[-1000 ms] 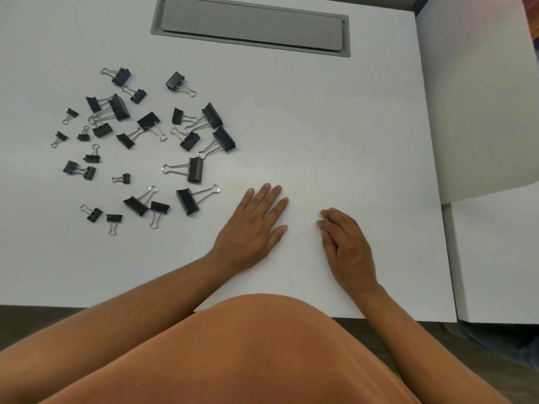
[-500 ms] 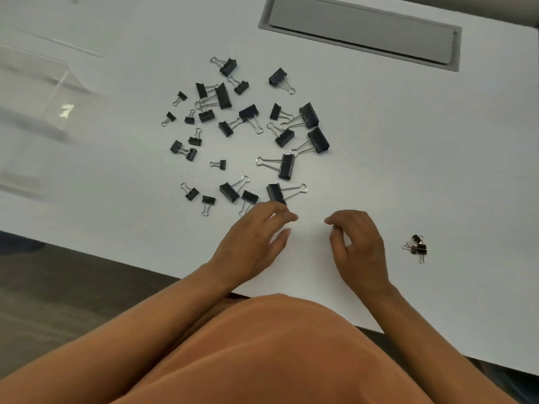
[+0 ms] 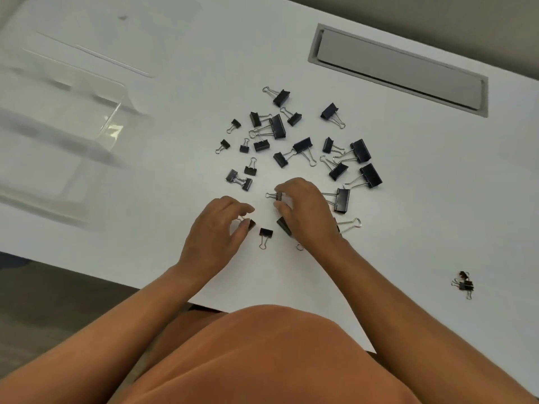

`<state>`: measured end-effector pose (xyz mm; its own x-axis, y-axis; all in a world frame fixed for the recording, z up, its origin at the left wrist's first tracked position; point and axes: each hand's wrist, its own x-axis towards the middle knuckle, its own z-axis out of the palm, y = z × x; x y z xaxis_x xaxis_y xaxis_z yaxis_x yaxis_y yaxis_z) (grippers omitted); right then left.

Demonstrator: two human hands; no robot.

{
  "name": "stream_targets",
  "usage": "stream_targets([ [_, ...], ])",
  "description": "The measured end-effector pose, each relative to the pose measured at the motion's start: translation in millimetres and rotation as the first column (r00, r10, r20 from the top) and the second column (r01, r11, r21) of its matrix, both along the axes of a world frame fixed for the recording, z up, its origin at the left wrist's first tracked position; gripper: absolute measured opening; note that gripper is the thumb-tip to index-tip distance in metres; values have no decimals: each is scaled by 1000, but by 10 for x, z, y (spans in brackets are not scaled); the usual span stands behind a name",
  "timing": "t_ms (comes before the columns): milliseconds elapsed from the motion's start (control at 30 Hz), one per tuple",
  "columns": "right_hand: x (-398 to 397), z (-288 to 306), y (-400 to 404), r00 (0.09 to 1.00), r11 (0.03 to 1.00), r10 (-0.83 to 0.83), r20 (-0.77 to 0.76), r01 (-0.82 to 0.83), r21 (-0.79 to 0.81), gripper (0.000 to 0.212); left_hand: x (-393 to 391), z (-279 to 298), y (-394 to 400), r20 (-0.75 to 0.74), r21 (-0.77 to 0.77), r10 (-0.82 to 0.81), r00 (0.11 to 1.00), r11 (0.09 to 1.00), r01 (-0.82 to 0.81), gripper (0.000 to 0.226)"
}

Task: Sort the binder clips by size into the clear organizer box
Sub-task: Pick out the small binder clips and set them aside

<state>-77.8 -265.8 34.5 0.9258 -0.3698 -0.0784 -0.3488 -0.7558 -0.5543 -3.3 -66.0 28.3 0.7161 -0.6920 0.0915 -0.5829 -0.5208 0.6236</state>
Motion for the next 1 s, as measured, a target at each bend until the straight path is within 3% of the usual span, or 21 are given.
stream_targets([
  [100, 215, -26, -12, 987, 1000, -19, -162, 18, -3, 32, 211, 6, 23, -102, -47, 9, 995, 999, -14, 19],
  [233, 345, 39, 53, 973, 998, -58, -223, 56, -17, 21, 487, -9, 16, -202, -34, 13, 979, 999, -20, 21],
  [367, 246, 140, 118, 990, 993, -115, -81, 118, 27, 21, 432, 104, -48, -425, -16, 104, 899, 992, -122, 22],
  [400, 261, 185, 174, 994, 991, -108, -23, 109, 74, 24, 444, 145, -69, -563, -31, 139, 814, 982, -189, 23],
  [467, 354, 284, 313, 995, 986, -64, 74, 52, 160, 29, 534, 223, -117, -863, -64, 116, 492, 941, -333, 27],
  [500, 405, 326, 369, 993, 978, -53, 102, 31, 207, 32, 593, 244, -128, -941, -78, 57, 334, 923, -378, 31],
  [533, 463, 360, 413, 992, 966, -54, 111, 23, 259, 35, 661, 246, -123, -970, -95, 2, 241, 915, -392, 33],
  [567, 526, 381, 444, 992, 950, -60, 109, 23, 311, 39, 727, 238, -109, -977, -116, -36, 209, 916, -384, 32],
  [633, 655, 405, 474, 994, 925, -65, 85, 28, 379, 44, 838, 204, -55, -972, -142, -59, 226, 918, -370, 26],
  [733, 774, 421, 412, 996, 927, -71, 48, 48, 372, 40, 967, 161, -41, -970, -105, 17, 243, 871, -479, 20],
  [867, 952, 324, 150, 990, 990, -129, 57, 126, 58, 22, 1074, 165, -71, -960, -95, 75, 271, 819, -565, 10],
  [1000, 1498, 50, 239, 987, 985, 42, -157, -67, -156, 20, 1368, 37, 109, -969, -52, 119, 215, 753, -656, 7],
])
